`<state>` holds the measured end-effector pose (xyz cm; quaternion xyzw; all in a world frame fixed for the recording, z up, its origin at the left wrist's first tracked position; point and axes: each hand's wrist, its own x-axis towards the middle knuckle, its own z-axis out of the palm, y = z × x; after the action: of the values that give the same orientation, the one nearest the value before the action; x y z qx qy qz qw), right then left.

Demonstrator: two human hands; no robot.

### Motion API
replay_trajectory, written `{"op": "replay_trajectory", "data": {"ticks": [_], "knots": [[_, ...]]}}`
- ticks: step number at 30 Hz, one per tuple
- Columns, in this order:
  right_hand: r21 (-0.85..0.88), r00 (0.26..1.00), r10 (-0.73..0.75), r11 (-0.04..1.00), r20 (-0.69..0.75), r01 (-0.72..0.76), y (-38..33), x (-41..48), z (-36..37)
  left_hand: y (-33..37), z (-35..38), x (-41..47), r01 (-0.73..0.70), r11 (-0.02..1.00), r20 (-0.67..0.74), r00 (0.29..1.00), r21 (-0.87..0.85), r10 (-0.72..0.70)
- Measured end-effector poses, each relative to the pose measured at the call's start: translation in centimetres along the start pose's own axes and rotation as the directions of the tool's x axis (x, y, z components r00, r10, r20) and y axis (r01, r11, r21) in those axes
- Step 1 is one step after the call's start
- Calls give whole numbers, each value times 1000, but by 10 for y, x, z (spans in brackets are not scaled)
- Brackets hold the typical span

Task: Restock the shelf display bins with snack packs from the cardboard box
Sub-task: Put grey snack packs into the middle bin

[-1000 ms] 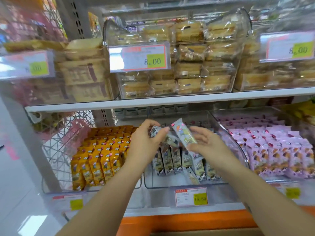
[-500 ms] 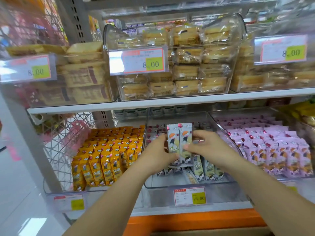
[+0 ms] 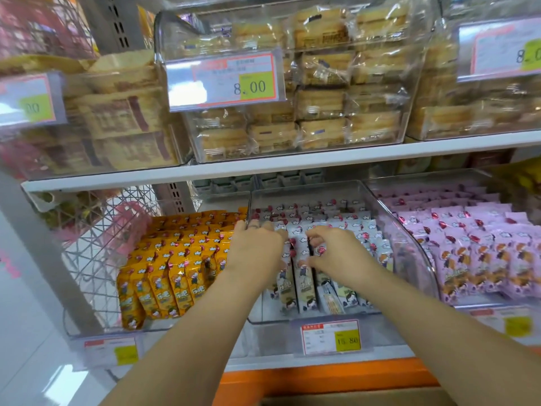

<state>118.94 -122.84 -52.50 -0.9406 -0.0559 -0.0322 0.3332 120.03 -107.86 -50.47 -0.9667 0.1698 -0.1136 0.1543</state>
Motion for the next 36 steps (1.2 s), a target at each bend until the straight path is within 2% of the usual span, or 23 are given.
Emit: {"op": "replay_trajectory", "data": {"ticks": [2,5,7,8,10,12,13,15,21,26,30,33,36], "knots": [[8,999,-15,1000,-31,15,3,-3,-6,-3,3,-3,8,998,-31,999,-67,-10],[-51,997,-43,998,68,47,13,-10,-16,-4,1,-11,-29,980,-133,991,-195,3],[-149,989,-65,985,129,84,18,-14,-21,0,-3,-15,-101,937,-205,978,-336,32],[-209,986,-73,972,150,104,19,-16,-24,4,-6,-17,-132,882,-187,981,-451,51],[-284,980,-68,951,187,120,17,-19,-32,13,-10,-18,-106,705,3,989,-702,151],[-272,975,-64,955,211,122,16,-24,-39,24,-10,-17,41,522,242,915,-852,322],[-239,976,-55,965,209,106,17,-26,-42,28,-8,-15,113,485,330,860,-867,389],[-180,983,-64,979,171,95,23,-32,-47,35,-2,-11,153,520,428,777,-840,462],[-97,980,-101,988,169,118,41,-45,-55,53,6,-3,-2,630,471,662,-777,583],[-58,978,-94,993,188,107,43,-44,-53,58,14,1,-17,665,474,688,-746,549],[17,978,-61,998,202,59,43,-45,-51,54,21,1,-54,649,409,736,-759,539],[-48,946,-17,998,325,35,39,-45,-49,54,23,2,-98,669,415,716,-737,562],[-97,848,62,995,527,-13,35,-47,-44,55,22,3,-159,694,381,740,-703,555]]}}
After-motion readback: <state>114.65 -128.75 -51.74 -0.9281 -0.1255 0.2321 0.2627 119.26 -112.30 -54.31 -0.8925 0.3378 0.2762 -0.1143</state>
